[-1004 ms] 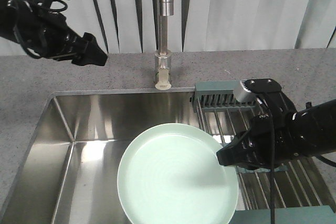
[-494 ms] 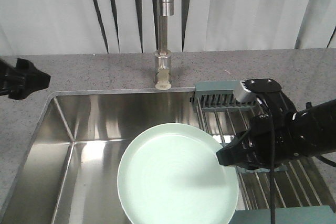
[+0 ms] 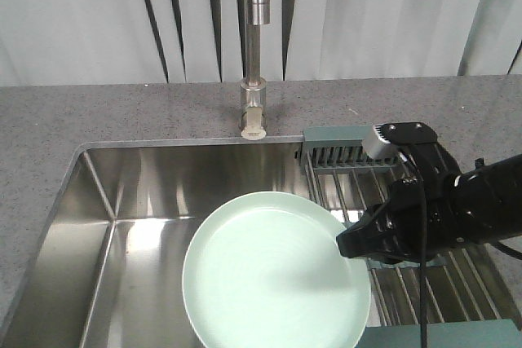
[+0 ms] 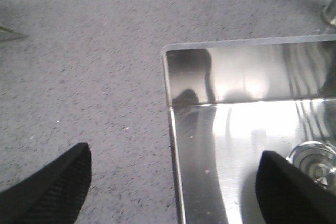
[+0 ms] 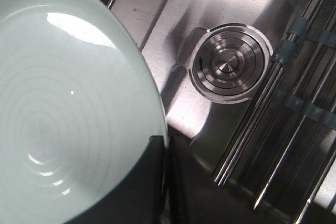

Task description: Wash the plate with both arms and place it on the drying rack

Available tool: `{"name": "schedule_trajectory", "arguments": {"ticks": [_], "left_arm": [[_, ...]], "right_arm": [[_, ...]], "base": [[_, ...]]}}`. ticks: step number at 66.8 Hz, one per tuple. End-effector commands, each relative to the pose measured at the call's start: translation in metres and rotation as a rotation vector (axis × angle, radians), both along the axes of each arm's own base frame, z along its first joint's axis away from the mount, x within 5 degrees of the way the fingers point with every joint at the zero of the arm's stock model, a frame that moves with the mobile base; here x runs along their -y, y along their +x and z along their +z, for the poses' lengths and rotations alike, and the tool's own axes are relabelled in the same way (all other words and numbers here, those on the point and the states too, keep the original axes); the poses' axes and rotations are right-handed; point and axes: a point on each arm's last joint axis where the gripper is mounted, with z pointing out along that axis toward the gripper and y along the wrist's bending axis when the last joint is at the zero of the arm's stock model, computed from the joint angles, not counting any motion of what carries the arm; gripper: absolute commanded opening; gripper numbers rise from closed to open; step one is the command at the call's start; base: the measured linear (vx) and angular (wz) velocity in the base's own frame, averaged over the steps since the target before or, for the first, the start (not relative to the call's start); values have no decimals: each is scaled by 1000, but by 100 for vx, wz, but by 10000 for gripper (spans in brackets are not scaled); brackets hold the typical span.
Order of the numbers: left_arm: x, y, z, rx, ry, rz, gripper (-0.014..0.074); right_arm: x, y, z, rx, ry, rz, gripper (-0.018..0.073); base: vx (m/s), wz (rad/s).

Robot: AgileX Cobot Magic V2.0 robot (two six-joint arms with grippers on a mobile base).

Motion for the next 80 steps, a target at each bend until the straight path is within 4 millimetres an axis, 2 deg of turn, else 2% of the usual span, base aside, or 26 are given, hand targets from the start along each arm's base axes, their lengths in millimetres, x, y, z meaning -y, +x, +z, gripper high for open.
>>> {"name": "schedule_trajectory", "arguments": {"ticks": [1, 39, 52, 80], "left_arm": [[-5, -12, 13, 94, 21, 65, 585], [-4, -102, -6, 277, -2, 91, 585], [-3, -114, -11, 288, -3, 91, 585], [-2, -115, -13, 269, -18, 86, 585]], "right_arm": [[-2, 0, 16, 60, 49, -16, -1], [-2, 0, 16, 60, 49, -16, -1], [-2, 0, 16, 60, 49, -16, -1], [-2, 0, 16, 60, 49, -16, -1]], "base": [[0, 0], [0, 0], [0, 0], [0, 0]]}}
